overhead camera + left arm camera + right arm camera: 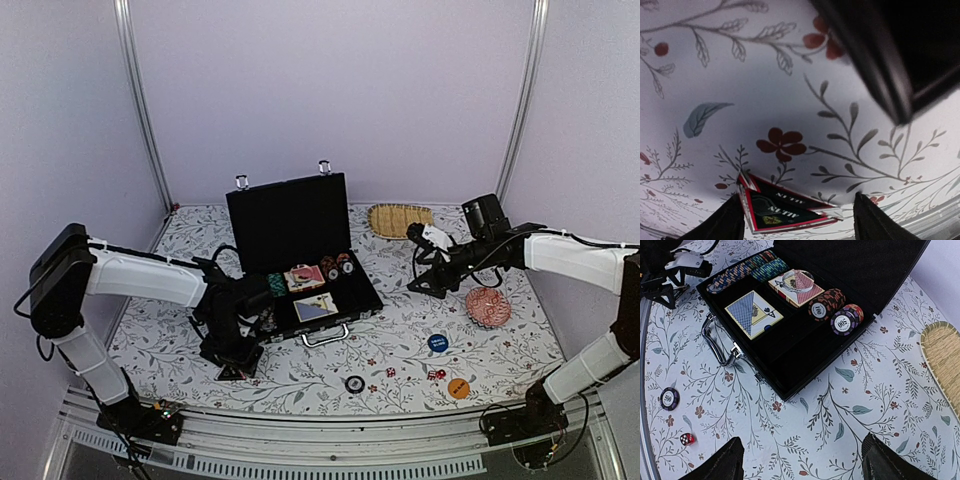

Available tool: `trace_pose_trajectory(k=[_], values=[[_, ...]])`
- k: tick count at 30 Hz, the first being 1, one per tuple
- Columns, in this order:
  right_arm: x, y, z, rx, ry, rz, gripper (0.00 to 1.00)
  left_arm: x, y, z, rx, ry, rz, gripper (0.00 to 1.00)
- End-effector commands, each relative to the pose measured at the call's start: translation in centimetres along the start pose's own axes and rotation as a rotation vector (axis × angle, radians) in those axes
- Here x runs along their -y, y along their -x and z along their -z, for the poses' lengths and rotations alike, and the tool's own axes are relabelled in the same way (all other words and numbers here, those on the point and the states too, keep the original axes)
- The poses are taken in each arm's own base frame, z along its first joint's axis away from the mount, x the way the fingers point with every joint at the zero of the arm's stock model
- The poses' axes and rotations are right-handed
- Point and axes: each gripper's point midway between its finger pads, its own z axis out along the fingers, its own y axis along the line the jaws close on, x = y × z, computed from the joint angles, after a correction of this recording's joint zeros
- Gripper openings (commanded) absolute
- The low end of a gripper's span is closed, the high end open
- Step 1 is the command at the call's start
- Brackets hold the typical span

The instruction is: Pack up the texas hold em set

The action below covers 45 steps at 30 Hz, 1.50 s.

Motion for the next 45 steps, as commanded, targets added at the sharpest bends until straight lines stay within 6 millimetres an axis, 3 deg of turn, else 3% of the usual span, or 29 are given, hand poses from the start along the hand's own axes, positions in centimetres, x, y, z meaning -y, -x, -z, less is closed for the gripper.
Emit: trace_pose_trajectory(k=[1, 14, 16, 18, 34, 45], values=[[-0.2, -0.7, -0.5, -0.016, 0.022, -0.006, 0.82, 1.7, 2.5, 1.3, 0.139, -0.068, 0.064, 0.76], [-0.6, -0.9, -0.8, -0.024, 0.050, -0.012, 0.82, 1.1, -0.6, 1.1, 0.070, -0.026, -0.007, 0.80], [-0.7, -1.0, -1.0, -0.026, 0.057, -0.014, 0.82, 0.6, -0.9, 1.1, 0.072, -0.010, -0.022, 0.90], [-0.7, -1.1, -1.1, -0.030, 0.063, -0.017, 0.82, 0.6, -0.8, 1.1, 0.075, -0.005, -0.033, 0.92], [-0.9, -1.3, -1.3, -0.038, 0.079, -0.021, 0.82, 1.4, -1.4, -0.3, 0.043, 0.001, -0.092, 0.82], [-1.0, -1.4, -1.4, -0.042, 0.088, -0.025, 0.82, 0.8, -1.6, -1.5, 0.013, 0.051, -0.106, 0.72]])
